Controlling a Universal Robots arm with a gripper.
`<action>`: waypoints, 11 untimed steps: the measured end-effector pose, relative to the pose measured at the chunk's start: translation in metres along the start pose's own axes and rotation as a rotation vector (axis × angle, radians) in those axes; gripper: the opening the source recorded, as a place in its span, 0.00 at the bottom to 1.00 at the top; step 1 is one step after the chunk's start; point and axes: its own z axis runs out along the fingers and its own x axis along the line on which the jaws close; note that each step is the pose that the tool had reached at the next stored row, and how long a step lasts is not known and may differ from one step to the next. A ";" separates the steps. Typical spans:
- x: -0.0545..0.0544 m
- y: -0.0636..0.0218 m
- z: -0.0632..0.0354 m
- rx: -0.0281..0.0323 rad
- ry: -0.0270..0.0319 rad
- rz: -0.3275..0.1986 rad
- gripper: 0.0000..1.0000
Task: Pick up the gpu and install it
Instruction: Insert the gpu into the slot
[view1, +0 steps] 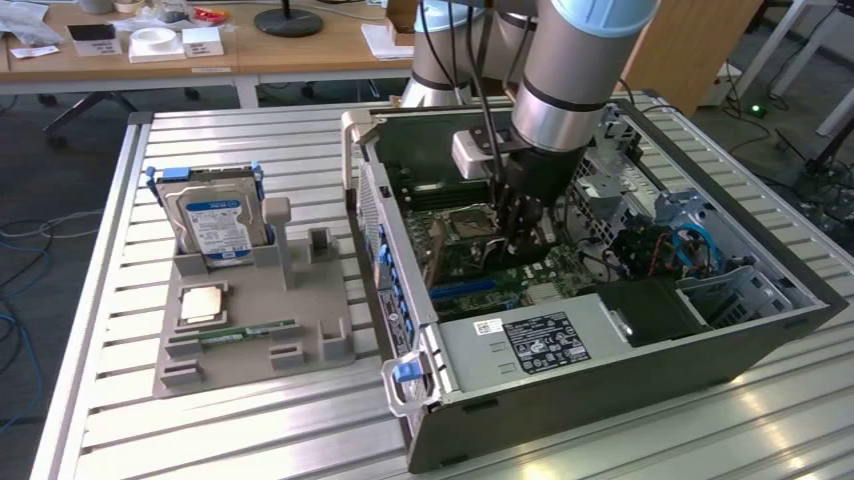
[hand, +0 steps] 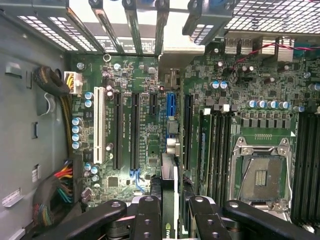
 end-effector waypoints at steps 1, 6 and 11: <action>0.000 0.0003 0.0008 -0.0001 0.0000 0.000 0.26; 0.000 0.0030 0.0019 0.0000 -0.0001 0.000 0.26; 0.000 0.0048 0.0020 -0.0001 -0.0001 0.000 0.26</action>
